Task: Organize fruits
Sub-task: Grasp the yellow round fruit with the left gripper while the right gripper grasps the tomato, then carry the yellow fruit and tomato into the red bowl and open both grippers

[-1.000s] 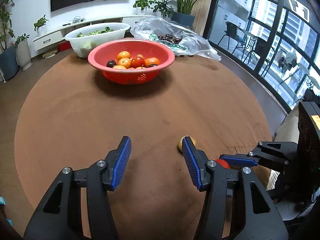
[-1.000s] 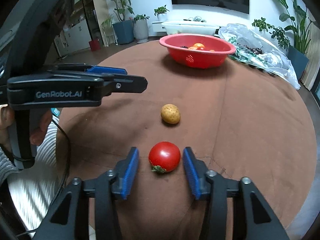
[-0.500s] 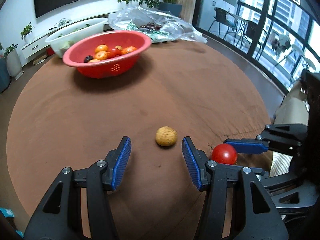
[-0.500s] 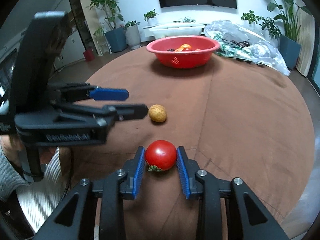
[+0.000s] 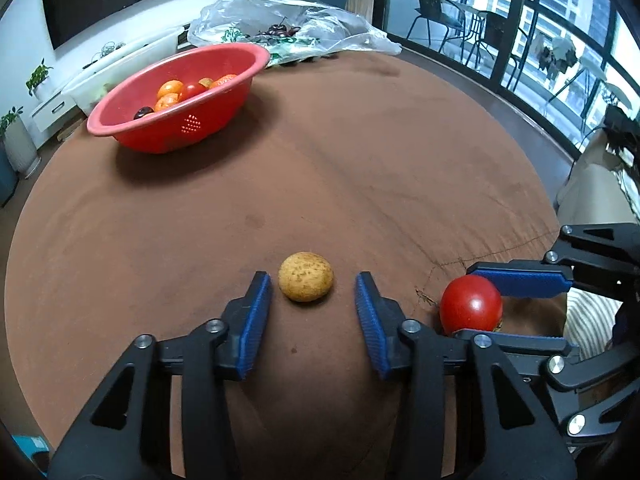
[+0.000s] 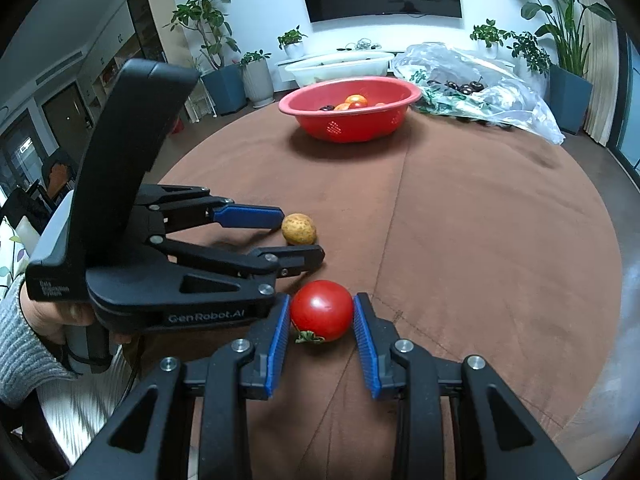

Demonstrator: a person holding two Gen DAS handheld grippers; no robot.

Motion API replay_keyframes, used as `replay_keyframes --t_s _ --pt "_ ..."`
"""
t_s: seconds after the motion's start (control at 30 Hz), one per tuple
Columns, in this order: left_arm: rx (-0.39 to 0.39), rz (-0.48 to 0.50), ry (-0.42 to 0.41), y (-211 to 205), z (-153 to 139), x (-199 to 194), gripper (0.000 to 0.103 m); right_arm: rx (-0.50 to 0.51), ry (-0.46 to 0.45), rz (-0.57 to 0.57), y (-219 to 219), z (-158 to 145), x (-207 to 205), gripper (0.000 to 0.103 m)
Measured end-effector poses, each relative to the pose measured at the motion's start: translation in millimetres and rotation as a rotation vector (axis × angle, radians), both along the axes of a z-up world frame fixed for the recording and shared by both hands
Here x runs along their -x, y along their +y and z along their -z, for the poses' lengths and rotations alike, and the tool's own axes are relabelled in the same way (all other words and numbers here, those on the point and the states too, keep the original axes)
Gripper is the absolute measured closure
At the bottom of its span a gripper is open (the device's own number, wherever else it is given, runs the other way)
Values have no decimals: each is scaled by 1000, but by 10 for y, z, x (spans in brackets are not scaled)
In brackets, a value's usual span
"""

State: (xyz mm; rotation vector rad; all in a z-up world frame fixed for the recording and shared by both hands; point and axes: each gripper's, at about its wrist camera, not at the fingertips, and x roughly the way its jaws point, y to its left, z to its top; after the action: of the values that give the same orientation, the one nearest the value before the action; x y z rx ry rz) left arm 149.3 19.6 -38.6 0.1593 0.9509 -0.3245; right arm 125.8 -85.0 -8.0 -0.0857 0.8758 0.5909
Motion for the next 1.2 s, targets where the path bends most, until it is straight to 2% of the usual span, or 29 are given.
replay_keyframes --t_s 0.2,0.3,0.67,1.2 --pt "2 -2 -3 7 5 -22 77 8 -2 -6 18 5 11 68" --pt "30 -1 5 47 -3 -24 77 8 -3 -5 15 7 14 68" --pt "43 -5 -20 105 -89 65 77 4 -3 -4 13 2 20 68" --pt "95 -42 -41 299 -274 69 77 -64 25 7 -53 -111 -119 68"
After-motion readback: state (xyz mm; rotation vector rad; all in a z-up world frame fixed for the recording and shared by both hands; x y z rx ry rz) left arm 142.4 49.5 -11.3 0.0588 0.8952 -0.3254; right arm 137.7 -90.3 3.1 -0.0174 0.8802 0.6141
